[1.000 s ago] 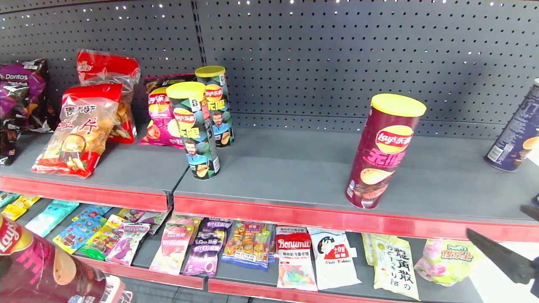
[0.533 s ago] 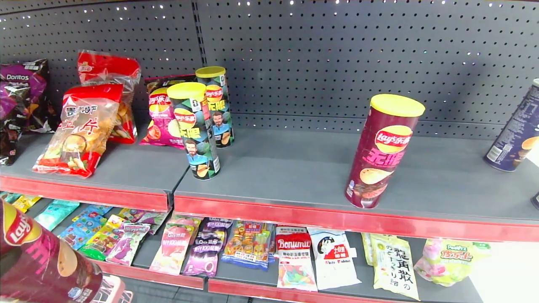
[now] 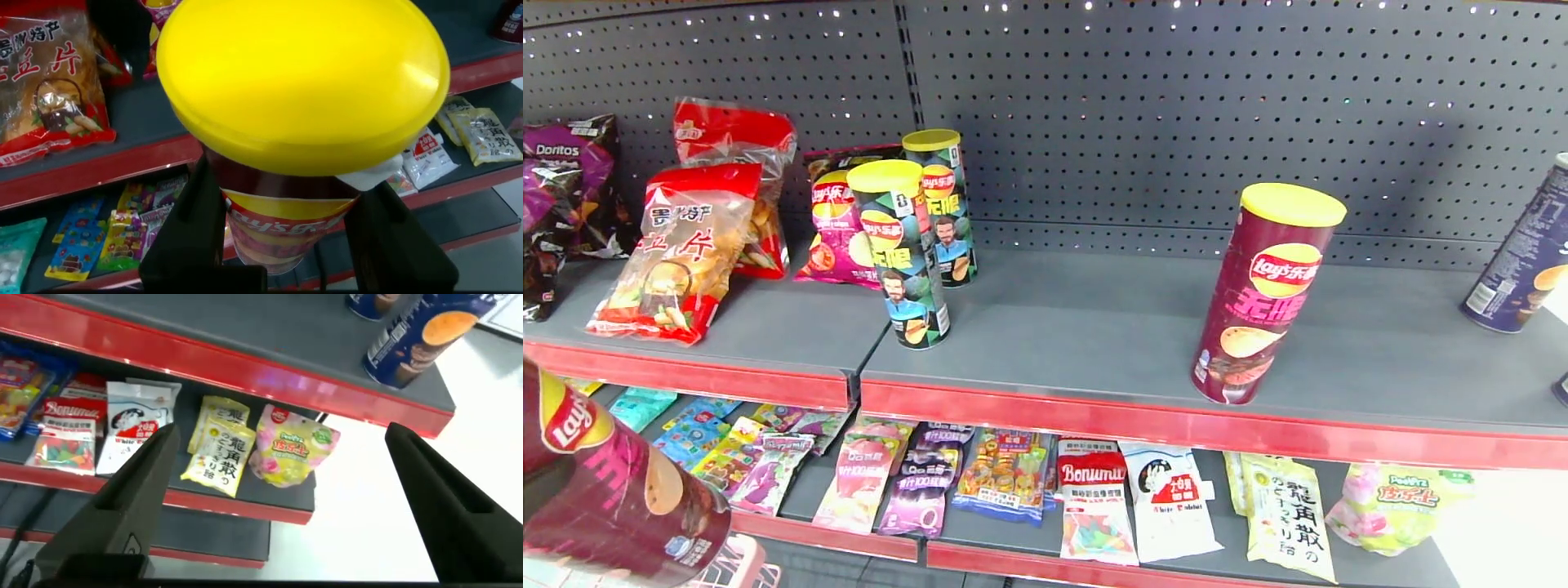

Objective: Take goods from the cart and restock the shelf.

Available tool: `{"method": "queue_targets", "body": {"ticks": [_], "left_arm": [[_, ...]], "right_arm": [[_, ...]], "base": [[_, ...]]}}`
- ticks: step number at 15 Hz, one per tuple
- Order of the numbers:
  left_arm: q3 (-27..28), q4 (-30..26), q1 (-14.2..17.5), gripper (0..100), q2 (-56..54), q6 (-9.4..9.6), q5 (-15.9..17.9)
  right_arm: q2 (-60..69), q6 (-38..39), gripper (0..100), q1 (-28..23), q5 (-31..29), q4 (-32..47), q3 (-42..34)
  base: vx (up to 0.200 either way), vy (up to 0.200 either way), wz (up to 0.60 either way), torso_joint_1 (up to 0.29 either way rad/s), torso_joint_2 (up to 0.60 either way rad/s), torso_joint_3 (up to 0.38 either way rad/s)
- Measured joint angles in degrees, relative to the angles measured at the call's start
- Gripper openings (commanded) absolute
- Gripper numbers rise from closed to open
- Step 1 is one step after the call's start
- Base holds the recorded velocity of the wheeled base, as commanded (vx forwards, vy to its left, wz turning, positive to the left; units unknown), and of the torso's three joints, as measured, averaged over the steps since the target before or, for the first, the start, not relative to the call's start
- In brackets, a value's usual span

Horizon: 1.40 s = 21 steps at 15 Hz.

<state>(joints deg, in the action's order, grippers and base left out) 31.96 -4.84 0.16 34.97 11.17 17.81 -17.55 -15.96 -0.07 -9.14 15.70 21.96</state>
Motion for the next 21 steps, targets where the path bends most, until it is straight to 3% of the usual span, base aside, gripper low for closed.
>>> {"method": "queue_targets", "body": {"ticks": [3,12,19,21], "left_arm": [[-0.1,0.0,0.0,0,0.2,-0.01,0.0],[-0.2,-0.1,0.0,0,0.3,-0.09,0.0],[0.8,1.4,0.1,0,2.6,-0.37,-0.7],[1.0,5.7,0.1,0,5.2,-0.46,-0.7]], "right_arm": [[1.2,-0.1,100,0.1,-0.2,-0.1,-2.0],[2.2,-1.2,100,0.3,0.3,-0.2,-3.9],[4.9,1.5,100,0.3,0.8,-0.1,-6.3],[8.5,5.3,100,1.3,6.0,0.1,-7.9]], "base": [[0.000,0.000,0.00,0.000,0.00,0.000],[0.000,0.000,-0.60,0.002,0.00,0.003],[0.000,0.000,0.00,0.000,0.00,0.000],[0.000,0.000,0.00,0.000,0.00,0.000]]}}
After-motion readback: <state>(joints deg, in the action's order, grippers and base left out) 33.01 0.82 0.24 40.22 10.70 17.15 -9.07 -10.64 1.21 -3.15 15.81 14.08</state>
